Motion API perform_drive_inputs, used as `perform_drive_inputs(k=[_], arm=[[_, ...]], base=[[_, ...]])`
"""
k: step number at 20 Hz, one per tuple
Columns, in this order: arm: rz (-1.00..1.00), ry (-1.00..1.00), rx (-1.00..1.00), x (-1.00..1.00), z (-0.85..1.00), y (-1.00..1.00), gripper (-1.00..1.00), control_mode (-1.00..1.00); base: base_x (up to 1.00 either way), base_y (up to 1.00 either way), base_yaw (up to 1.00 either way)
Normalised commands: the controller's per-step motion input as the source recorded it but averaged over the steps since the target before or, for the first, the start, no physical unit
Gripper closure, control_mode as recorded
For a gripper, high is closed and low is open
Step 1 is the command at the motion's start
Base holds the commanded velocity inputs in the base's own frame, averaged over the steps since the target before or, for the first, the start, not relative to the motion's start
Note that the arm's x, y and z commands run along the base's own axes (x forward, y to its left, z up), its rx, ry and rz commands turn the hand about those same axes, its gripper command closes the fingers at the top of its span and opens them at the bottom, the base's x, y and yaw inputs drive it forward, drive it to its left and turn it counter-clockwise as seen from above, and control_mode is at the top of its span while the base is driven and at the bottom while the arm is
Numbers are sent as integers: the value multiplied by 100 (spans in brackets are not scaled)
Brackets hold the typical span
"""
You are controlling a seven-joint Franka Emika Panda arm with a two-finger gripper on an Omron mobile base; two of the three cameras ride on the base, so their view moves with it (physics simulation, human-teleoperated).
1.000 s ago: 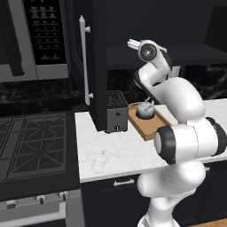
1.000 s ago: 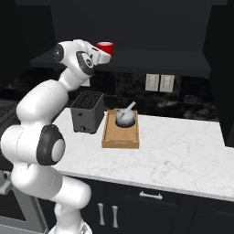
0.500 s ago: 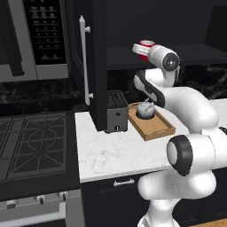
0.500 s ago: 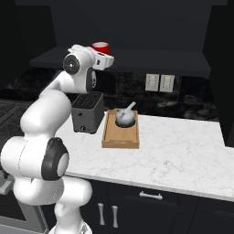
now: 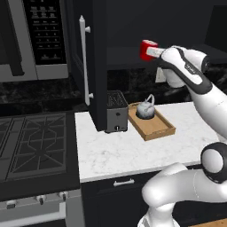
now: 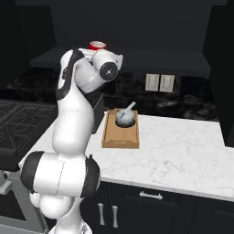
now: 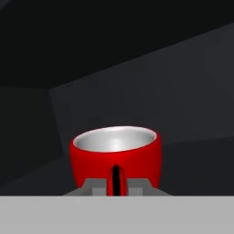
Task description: Pick the kettle from the counter and place it on the tray. Then pick the mug from the cabinet and place it on the tray. Then close the cabinet doors.
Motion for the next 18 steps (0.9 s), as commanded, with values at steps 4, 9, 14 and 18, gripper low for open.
perform_drive_inputs(k=[4,9,14,18], arm=[[33,-2,-10,-66,4,-27,100,-100],[24,-6,-11,-87,1,-33,100,-100],[21,-7,-13,-88,21,-29,100,-100],[14,-2,-23,-55,0,-23,100,-100]], base=[[0,0,0],[0,0,0],[0,0,0],[0,0,0]])
